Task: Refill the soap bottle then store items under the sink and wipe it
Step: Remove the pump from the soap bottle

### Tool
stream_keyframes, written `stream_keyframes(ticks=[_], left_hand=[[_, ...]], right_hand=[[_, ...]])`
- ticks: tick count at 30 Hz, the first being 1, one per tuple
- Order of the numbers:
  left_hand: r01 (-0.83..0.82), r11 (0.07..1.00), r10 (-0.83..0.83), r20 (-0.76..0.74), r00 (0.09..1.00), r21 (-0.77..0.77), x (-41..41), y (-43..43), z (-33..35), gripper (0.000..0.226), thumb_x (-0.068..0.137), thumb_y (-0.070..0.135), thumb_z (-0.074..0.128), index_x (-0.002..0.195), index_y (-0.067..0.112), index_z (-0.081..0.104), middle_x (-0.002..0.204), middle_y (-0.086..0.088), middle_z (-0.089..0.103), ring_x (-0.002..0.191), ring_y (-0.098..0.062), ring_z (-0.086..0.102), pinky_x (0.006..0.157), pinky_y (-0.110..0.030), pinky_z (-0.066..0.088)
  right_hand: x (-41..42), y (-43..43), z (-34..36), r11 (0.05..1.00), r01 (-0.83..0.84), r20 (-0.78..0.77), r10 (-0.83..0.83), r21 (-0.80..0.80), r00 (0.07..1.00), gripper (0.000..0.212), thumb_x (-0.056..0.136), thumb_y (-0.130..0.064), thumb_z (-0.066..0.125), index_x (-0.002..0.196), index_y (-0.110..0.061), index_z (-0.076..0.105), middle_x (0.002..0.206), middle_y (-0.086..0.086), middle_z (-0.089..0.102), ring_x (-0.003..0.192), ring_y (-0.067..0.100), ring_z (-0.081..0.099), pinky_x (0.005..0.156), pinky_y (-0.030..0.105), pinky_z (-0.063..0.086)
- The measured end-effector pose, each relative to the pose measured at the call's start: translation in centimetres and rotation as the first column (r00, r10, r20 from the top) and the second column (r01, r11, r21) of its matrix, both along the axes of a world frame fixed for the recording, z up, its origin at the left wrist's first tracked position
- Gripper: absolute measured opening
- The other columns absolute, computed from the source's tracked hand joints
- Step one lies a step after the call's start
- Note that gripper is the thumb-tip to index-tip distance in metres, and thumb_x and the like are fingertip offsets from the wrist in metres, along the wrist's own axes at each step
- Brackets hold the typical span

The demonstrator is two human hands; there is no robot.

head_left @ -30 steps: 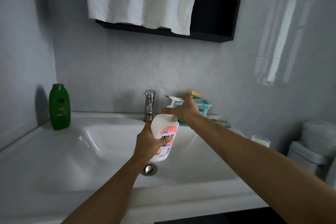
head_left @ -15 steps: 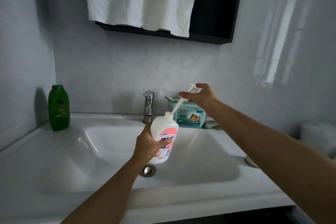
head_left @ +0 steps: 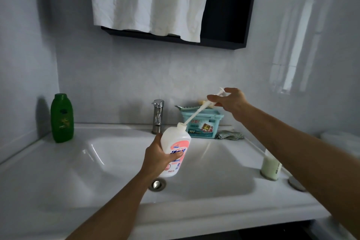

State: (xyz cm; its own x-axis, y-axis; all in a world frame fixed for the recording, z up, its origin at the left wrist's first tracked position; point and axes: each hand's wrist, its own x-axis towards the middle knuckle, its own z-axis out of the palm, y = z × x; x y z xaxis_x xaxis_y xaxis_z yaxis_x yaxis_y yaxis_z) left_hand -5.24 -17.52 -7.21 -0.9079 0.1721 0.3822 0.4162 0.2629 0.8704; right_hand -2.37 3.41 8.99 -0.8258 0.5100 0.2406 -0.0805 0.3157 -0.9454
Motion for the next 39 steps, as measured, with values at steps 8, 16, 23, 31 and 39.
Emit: stream_keyframes(ticks=[8, 16, 23, 31, 39], left_hand=[[-0.016, 1.000, 0.016, -0.011, 1.000, -0.013, 0.1, 0.0, -0.1, 0.066, 0.065, 0.024, 0.087, 0.122, 0.021, 0.053, 0.097, 0.007, 0.063, 0.085, -0.013, 0.059, 0.061, -0.006, 0.039], [-0.023, 0.998, 0.022, -0.035, 0.999, -0.050, 0.3, 0.0, -0.1, 0.068, 0.066, 0.024, 0.087, 0.124, 0.019, 0.052, 0.098, 0.006, 0.062, 0.085, -0.012, 0.058, 0.062, -0.007, 0.040], [-0.039, 0.992, 0.029, -0.087, 0.996, -0.116, 0.4, 0.2, -0.1, 0.063, 0.065, 0.029, 0.087, 0.116, 0.016, 0.053, 0.098, 0.003, 0.066, 0.086, -0.016, 0.059, 0.074, -0.023, 0.044], [-0.028, 0.995, 0.019, -0.091, 0.996, -0.097, 0.5, 0.1, 0.0, 0.066, 0.064, 0.028, 0.088, 0.119, 0.017, 0.052, 0.103, 0.001, 0.067, 0.092, -0.019, 0.061, 0.077, -0.026, 0.049], [0.006, 0.998, -0.009, -0.050, 0.999, -0.056, 0.4, 0.1, 0.0, 0.064, 0.063, 0.025, 0.088, 0.117, 0.021, 0.053, 0.097, 0.005, 0.065, 0.087, -0.016, 0.060, 0.073, -0.021, 0.048]], right_hand=[[0.7, 1.4, 0.2, 0.999, 0.009, -0.025, -0.010, -0.051, 1.000, 0.088, 0.065, -0.021, 0.084, 0.138, -0.006, 0.037, 0.121, 0.015, 0.058, 0.074, 0.013, 0.066, 0.059, 0.023, 0.044], [0.8, 0.6, 0.7, 0.998, -0.032, -0.074, 0.029, -0.047, 0.997, 0.084, 0.062, -0.022, 0.086, 0.133, -0.009, 0.043, 0.117, 0.014, 0.061, 0.069, 0.010, 0.067, 0.051, 0.018, 0.040], [1.4, -3.2, 0.2, 0.979, -0.122, -0.013, 0.126, 0.165, 0.992, 0.076, 0.067, -0.018, 0.083, 0.130, -0.016, 0.042, 0.091, -0.003, 0.059, 0.075, 0.008, 0.056, 0.073, 0.022, 0.043], [0.8, -4.6, 0.3, 0.940, -0.241, -0.031, 0.256, 0.243, 0.966, 0.062, 0.072, -0.017, 0.079, 0.124, -0.019, 0.046, 0.094, 0.002, 0.070, 0.085, 0.016, 0.067, 0.076, 0.027, 0.050], [0.5, -2.7, 0.4, 0.979, -0.197, -0.122, 0.201, 0.044, 0.972, 0.060, 0.071, -0.012, 0.079, 0.123, -0.012, 0.048, 0.089, 0.006, 0.069, 0.091, 0.023, 0.066, 0.092, 0.040, 0.051]])
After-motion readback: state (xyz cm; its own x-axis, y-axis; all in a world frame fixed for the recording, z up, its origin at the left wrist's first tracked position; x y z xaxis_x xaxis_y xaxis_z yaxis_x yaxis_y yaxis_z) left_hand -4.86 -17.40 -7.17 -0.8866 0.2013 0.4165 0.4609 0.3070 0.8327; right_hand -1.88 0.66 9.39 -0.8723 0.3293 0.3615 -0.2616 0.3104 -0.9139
